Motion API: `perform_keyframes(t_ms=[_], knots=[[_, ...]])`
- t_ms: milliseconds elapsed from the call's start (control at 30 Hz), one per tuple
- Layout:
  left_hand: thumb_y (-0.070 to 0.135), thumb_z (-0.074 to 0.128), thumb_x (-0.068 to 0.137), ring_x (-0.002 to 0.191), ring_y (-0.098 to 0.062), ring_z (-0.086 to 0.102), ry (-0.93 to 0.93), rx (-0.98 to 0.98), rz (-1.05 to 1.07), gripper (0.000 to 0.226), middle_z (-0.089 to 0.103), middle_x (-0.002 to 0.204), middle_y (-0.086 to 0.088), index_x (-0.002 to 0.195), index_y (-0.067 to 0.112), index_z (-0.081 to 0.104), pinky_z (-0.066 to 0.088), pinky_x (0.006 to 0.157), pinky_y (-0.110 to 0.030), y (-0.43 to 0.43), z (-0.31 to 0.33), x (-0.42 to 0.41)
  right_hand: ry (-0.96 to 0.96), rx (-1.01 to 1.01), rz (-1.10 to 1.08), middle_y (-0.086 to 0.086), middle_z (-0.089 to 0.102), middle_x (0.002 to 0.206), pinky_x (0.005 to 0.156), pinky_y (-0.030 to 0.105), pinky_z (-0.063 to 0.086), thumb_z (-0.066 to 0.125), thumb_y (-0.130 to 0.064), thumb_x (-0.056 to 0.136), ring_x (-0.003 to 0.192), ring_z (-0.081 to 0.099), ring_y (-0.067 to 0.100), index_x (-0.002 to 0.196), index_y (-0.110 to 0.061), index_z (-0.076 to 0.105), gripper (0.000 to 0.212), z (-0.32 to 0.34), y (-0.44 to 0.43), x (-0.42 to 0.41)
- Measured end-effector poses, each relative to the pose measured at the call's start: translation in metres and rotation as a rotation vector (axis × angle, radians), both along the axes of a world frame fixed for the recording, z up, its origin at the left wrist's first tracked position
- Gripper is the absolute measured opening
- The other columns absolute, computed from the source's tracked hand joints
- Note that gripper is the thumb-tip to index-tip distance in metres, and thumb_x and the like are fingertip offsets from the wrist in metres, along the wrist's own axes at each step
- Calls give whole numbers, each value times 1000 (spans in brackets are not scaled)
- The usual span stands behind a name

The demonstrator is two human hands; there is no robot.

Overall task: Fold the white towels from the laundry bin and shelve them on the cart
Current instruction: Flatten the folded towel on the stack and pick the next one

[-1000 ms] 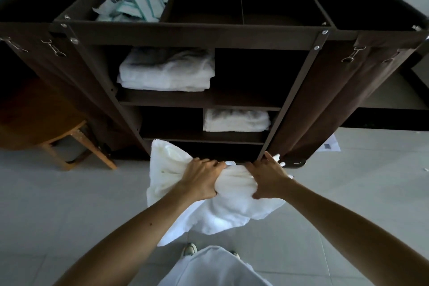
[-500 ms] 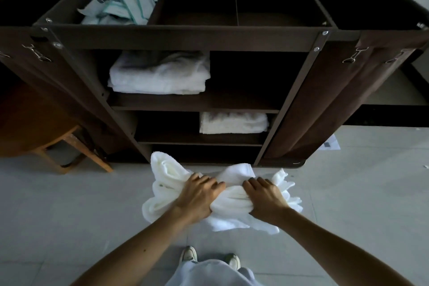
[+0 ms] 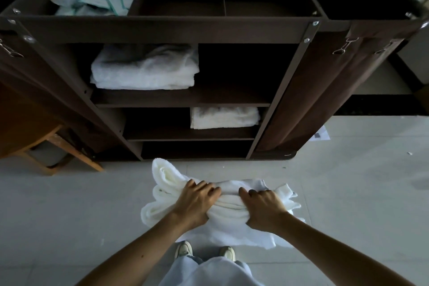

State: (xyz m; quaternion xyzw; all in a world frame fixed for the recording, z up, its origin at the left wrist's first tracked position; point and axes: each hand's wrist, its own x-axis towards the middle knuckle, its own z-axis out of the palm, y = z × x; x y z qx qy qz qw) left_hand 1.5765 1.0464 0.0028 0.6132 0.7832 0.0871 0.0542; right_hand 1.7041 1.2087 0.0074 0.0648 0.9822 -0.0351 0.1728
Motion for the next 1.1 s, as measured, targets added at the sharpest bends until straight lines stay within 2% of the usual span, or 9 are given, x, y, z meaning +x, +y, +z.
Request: perform_keyframes(t_ms=[100, 267, 433, 533, 600, 767, 833, 967, 1100], knots=[[20, 79, 25, 62, -15, 62, 25, 14, -23, 64, 63, 74, 5, 85, 20, 55, 43, 54, -23, 2, 0, -2, -17, -11, -60, 14, 61, 112, 81, 31, 44, 57, -30, 79, 97, 62, 29, 141, -12, 26, 71, 3, 1, 1], [25, 80, 26, 61, -15, 61, 37, 7, -21, 61, 64, 73, 6, 83, 20, 59, 43, 53, -22, 12, 2, -8, 75, 52, -78, -2, 62, 69, 49, 30, 49, 79, -43, 13, 58, 61, 18, 82, -23, 70, 72, 0, 6, 3], [33, 80, 20, 53, -13, 60, 81, -3, -8, 58, 61, 64, 8, 75, 23, 64, 40, 49, -18, 30, 19, -17, 78, -12, -156, 4, 68, 101, 83, 33, 46, 75, -30, 53, 90, 65, 28, 113, -17, 56, 65, 12, 22, -13], [35, 80, 22, 51, -14, 59, 114, 19, 16, 56, 60, 61, 8, 74, 22, 64, 39, 47, -17, 38, 31, -30, 152, -2, -102, -3, 66, 63, 58, 20, 50, 78, -39, 20, 55, 64, 15, 97, -21, 58, 82, 20, 30, -26], [35, 79, 24, 51, -15, 59, 132, 33, 38, 55, 60, 61, 7, 75, 22, 64, 40, 46, -18, 44, 41, -42, 254, 7, -95, -4, 65, 63, 56, 21, 52, 76, -40, 14, 55, 63, 13, 99, -23, 67, 87, 26, 39, -40], [34, 81, 25, 51, -15, 61, 175, 69, 73, 55, 62, 61, 8, 75, 21, 63, 42, 46, -20, 69, 73, -71, 187, 19, -56, 3, 55, 127, 99, 32, 36, 75, -39, 65, 116, 53, 25, 146, -21, 27, 96, 63, 61, -70], [31, 82, 25, 51, -17, 61, 204, 86, 74, 53, 62, 60, 6, 73, 19, 62, 41, 45, -20, 83, 84, -82, 170, 14, -126, 4, 50, 134, 101, 31, 33, 72, -46, 73, 123, 47, 24, 147, -21, 21, 94, 73, 73, -86], [29, 81, 28, 53, -19, 62, 258, 116, 96, 51, 61, 60, 4, 73, 19, 61, 41, 46, -23, 108, 100, -117, 296, 77, -193, 7, 62, 117, 93, 31, 38, 71, -39, 73, 112, 56, 27, 129, -16, 47, 65, 90, 92, -117], [27, 80, 34, 54, -21, 62, 292, 201, 107, 45, 62, 61, 2, 74, 17, 61, 42, 50, -25, 132, 107, -167, 485, 187, -227, 5, 65, 63, 59, 28, 49, 79, -20, 33, 63, 64, 27, 80, -10, 66, 50, 93, 115, -160]])
